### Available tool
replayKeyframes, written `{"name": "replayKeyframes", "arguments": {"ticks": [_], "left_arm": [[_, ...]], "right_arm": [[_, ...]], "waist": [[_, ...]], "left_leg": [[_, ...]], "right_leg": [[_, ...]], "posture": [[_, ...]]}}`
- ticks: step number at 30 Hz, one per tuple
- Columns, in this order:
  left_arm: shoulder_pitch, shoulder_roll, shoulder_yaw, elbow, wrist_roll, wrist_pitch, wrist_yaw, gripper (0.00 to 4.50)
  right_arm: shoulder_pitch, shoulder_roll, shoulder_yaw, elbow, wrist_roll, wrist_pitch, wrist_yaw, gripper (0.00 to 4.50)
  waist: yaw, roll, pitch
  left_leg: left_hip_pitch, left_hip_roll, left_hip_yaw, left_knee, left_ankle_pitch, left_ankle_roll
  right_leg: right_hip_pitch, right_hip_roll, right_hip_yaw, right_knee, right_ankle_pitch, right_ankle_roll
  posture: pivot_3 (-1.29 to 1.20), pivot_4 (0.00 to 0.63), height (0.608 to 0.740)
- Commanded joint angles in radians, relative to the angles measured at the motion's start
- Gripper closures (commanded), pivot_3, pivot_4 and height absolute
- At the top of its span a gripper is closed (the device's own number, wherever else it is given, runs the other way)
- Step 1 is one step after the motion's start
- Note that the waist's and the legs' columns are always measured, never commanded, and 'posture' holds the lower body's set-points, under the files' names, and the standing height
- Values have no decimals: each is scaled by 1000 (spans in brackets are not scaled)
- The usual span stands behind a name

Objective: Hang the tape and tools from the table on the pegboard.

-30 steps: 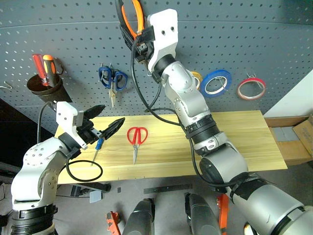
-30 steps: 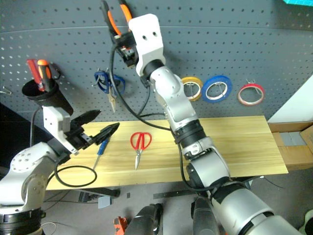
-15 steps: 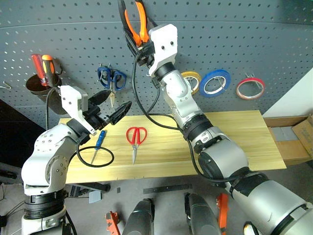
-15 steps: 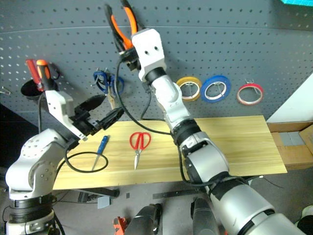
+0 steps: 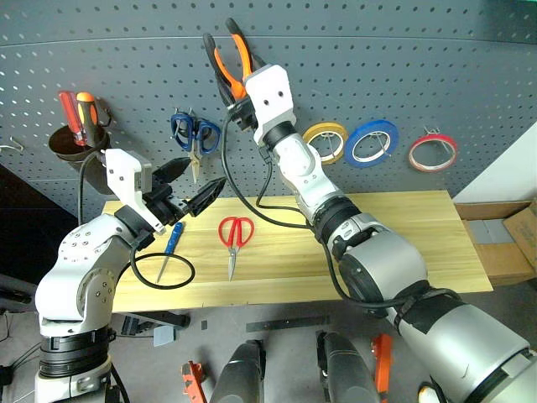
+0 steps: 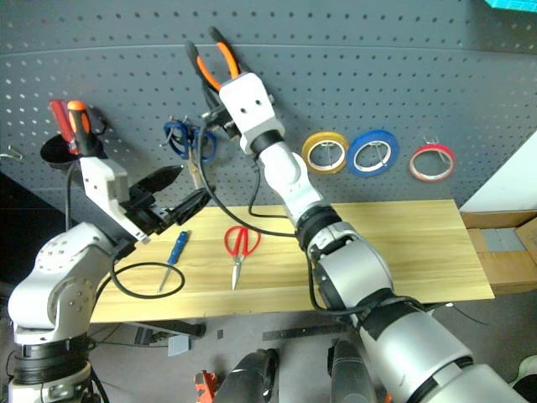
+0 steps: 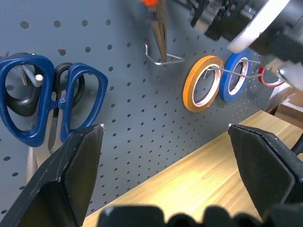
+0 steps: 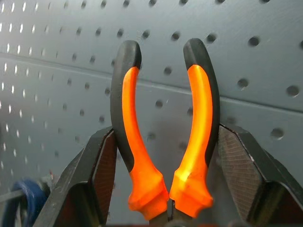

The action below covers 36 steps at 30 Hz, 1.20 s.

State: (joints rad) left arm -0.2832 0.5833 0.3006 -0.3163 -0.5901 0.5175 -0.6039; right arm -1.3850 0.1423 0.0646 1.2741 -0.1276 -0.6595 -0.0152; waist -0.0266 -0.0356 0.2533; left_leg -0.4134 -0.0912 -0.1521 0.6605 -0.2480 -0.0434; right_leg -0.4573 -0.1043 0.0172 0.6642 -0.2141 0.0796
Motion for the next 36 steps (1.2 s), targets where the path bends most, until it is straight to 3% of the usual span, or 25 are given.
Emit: {"name": "replayKeyframes", "arguments": {"ticks": [1,18,23,26,30,36], "left_arm": [[5,16,17,-53,-1,-16,6,0],[-7,17,-7,-37,20,-24,8,0],[-10,8,-22,-19,37,-35,11,0],[-8,-4,-31,-9,46,-38,19,0],[2,-28,-40,-2,54,-33,39,0],[63,-60,-77,0,101,19,124,0]], "right_arm": [[-26,-18,3,-10,-30,-26,-37,1809],[74,-15,-56,-11,-4,101,-92,1809],[97,-12,-42,-39,-21,120,-109,102],[124,-16,-45,-107,-11,111,-114,42],[205,-19,-47,-314,9,121,-107,42],[506,-23,17,-1051,82,444,25,42]], "waist": [[2,0,0],[14,0,0],[15,0,0],[16,0,0],[15,0,0],[8,0,0]], "left_leg": [[0,0,0,0,0,0],[4,2,-3,-1,3,-5],[6,12,-1,-1,4,-7],[7,15,3,-2,6,-10],[11,16,7,-9,7,-11],[12,18,11,-16,7,-12]], "right_leg": [[0,0,0,0,0,0],[3,4,0,1,4,-6],[4,11,0,1,6,-10],[3,16,-1,1,8,-13],[4,17,1,0,8,-14],[3,16,2,-2,7,-14]], "posture": [[232,212,740],[209,223,740],[191,222,740],[167,225,740],[137,229,740],[96,240,740]]}}
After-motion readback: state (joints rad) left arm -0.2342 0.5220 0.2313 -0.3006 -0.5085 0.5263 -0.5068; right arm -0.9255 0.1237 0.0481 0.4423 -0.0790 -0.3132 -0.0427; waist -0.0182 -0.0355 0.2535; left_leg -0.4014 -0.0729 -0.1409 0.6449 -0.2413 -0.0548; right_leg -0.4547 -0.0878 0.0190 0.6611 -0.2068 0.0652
